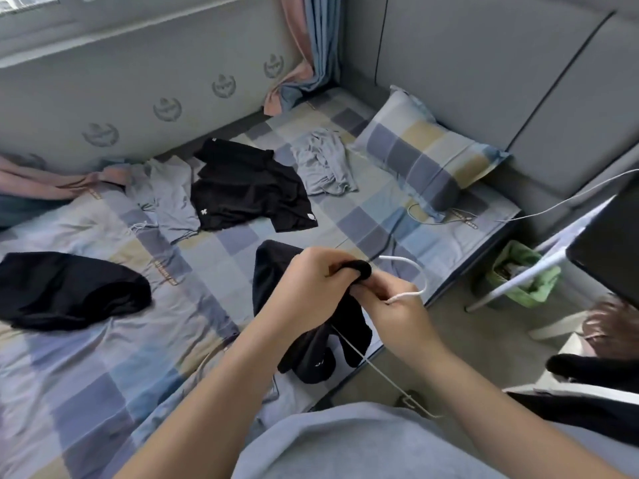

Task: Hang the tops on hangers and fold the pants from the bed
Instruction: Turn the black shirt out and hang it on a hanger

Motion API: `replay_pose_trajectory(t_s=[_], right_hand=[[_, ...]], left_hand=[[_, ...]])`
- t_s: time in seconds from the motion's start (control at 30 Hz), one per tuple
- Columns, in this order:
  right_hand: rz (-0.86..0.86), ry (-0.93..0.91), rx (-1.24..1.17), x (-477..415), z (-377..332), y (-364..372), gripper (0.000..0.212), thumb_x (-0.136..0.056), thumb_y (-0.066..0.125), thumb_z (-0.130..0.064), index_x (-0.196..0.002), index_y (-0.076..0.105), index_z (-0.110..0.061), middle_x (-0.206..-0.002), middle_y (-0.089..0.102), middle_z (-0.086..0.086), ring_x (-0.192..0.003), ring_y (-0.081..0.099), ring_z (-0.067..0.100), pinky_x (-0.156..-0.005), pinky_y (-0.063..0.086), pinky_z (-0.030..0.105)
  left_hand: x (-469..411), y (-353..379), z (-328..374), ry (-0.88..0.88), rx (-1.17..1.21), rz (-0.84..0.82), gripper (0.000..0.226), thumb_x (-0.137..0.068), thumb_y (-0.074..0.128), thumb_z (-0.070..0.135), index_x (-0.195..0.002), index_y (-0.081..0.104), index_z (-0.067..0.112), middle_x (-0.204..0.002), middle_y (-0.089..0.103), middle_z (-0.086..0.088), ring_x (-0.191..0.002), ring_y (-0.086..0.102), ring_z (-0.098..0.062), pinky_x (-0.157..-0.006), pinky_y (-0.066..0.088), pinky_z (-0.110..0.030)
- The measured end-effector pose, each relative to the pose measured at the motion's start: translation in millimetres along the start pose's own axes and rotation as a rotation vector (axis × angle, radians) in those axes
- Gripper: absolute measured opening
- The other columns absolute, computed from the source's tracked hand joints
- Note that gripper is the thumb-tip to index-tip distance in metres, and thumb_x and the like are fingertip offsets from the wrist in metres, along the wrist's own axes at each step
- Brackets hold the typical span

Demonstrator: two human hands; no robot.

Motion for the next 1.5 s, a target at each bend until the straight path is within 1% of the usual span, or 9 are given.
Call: replay_pose_trajectory(t_s=[0.17,0.33,0.5,0.9,1.0,1.13,1.23,1.33,1.5], right_hand=[[0.015,-0.05,0.029,5.0,-11.0,-16.8,0.021,-0.098,0.061,-0.007,-0.078,0.067,-0.011,-0.053,0.049,-0.015,-0.048,0.042,0.0,-0.05,0.032,0.009],[-0.076,-0.076,0.044,0.5,-24.4,-23.4,0.012,-0.095,0.067,-0.012,-0.086,0.072,-0.008,-0.058,0.053,-0.002,-0.051,0.043,0.006,-0.051,0.034,0.016],[-0.033,-0.108,0.234,-4.9,-32.9,-73.2,0.027,-0.088,0.067,-0.054,-0.091,0.076,-0.029,-0.062,0.056,-0.004,-0.057,0.046,0.007,-0.056,0.039,0.019],[-0.034,-0.084,0.277,-11.6,-6.4,-46.3,0.02,-0.1,0.059,-0.026,-0.085,0.071,-0.028,-0.056,0.045,-0.009,-0.052,0.037,0.009,-0.052,0.032,0.023],[0.076,-0.102,0.332,-7.3,-10.9,-53.4,0.019,-0.098,0.063,-0.016,-0.096,0.075,-0.03,-0.086,0.067,-0.012,-0.081,0.06,0.006,-0.077,0.045,0.022],[0.38,-0.432,0.579,19.4,-47.4,-56.6,0.019,-0.096,0.06,-0.022,-0.113,0.067,-0.015,-0.114,0.061,-0.005,-0.115,0.057,0.014,-0.101,0.042,0.026],[0.125,-0.285,0.455,13.3,-24.1,-26.2,0.025,-0.096,0.063,-0.024,-0.12,0.064,-0.019,-0.115,0.066,-0.011,-0.112,0.06,0.005,-0.096,0.047,0.021],[-0.121,-0.092,0.453,5.1,10.6,11.3,0.042,-0.095,0.067,-0.025,-0.135,0.055,-0.026,-0.128,0.059,-0.017,-0.123,0.051,0.0,-0.101,0.038,0.013],[-0.018,-0.066,0.373,-6.3,19.8,14.3,0.039,-0.094,0.067,-0.02,-0.13,0.054,-0.03,-0.106,0.064,-0.011,-0.108,0.058,0.004,-0.092,0.041,0.011]], left_hand=[[7.9,-2.1,-3.0,0.077,-0.258,-0.177,0.036,-0.092,0.065,0.041,-0.126,0.069,0.032,-0.089,0.065,0.016,-0.086,0.059,0.0,-0.079,0.048,-0.018],[5.0,-25.7,19.4,0.368,-0.759,0.014,0.024,-0.097,0.053,0.045,-0.11,0.069,0.034,-0.108,0.056,0.009,-0.108,0.048,-0.022,-0.088,0.033,-0.033],[3.3,-66.7,5.9,0.374,-0.601,0.045,0.018,-0.101,0.057,0.028,-0.104,0.074,0.021,-0.097,0.068,0.011,-0.088,0.064,-0.016,-0.071,0.054,-0.036],[4.4,-34.5,17.1,0.267,-0.451,0.04,0.029,-0.103,0.051,0.034,-0.089,0.068,0.015,-0.079,0.064,0.007,-0.077,0.059,-0.016,-0.07,0.05,-0.042],[5.6,-36.1,5.0,0.22,-0.355,0.023,0.031,-0.102,0.056,0.03,-0.072,0.058,0.02,-0.062,0.051,0.01,-0.061,0.049,-0.009,-0.06,0.043,-0.036],[13.2,-49.9,-0.7,0.166,-0.184,0.252,0.035,-0.101,0.059,0.02,-0.068,0.054,0.012,-0.053,0.042,0.009,-0.052,0.04,-0.009,-0.053,0.029,-0.022],[17.2,-57.7,-0.4,0.142,-0.056,0.371,0.043,-0.1,0.06,0.017,-0.062,0.041,0.026,-0.053,0.04,0.013,-0.051,0.034,-0.008,-0.051,0.027,-0.017],[17.2,-56.6,5.6,0.142,0.01,0.402,0.036,-0.099,0.059,0.018,-0.067,0.046,0.011,-0.054,0.037,0.011,-0.051,0.033,-0.007,-0.05,0.028,-0.015],[20.2,-54.5,10.3,0.173,0.066,0.409,0.036,-0.099,0.059,0.016,-0.066,0.045,0.01,-0.053,0.036,0.012,-0.051,0.033,-0.006,-0.05,0.028,-0.014]])
Point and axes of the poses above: each hand's wrist, its own x-axis away from the middle knuckle, its own y-axis out of the palm, z = x × y, the point moved 9 cm from there along -x, towards the middle knuckle
